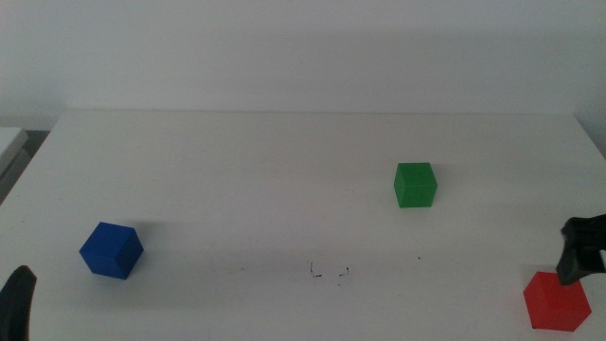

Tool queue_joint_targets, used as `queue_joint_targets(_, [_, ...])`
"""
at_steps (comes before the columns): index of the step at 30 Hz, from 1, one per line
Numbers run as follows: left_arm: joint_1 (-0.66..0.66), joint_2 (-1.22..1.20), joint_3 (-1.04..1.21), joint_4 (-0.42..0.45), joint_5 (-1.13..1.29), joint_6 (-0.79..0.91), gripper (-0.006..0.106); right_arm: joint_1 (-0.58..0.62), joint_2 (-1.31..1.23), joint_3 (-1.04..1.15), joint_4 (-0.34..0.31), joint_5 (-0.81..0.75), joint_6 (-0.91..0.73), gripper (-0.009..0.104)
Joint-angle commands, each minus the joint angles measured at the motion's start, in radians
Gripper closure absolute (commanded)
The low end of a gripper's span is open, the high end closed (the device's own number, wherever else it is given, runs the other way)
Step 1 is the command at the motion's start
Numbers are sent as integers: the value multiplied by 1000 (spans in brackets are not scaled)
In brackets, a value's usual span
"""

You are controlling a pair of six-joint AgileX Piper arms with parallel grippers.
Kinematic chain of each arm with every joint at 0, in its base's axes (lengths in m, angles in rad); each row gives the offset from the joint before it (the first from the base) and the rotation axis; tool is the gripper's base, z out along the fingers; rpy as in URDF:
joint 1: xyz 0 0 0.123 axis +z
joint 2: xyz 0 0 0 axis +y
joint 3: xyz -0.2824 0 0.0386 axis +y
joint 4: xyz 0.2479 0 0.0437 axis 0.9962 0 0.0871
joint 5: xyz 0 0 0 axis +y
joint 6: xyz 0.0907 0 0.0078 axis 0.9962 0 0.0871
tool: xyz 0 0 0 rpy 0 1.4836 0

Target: Stack red cubes first, then green, then blue cubes in a specific spot.

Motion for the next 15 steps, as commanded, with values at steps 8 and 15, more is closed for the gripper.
queue_joint_targets(8, [2,-3,1,-4,-12,-4,7,15,165,-6,-49,-94,47,14])
queue_joint_targets(15, [2,-3,1,-4,-12,-4,7,15,243,-6,-58,-141,61,14])
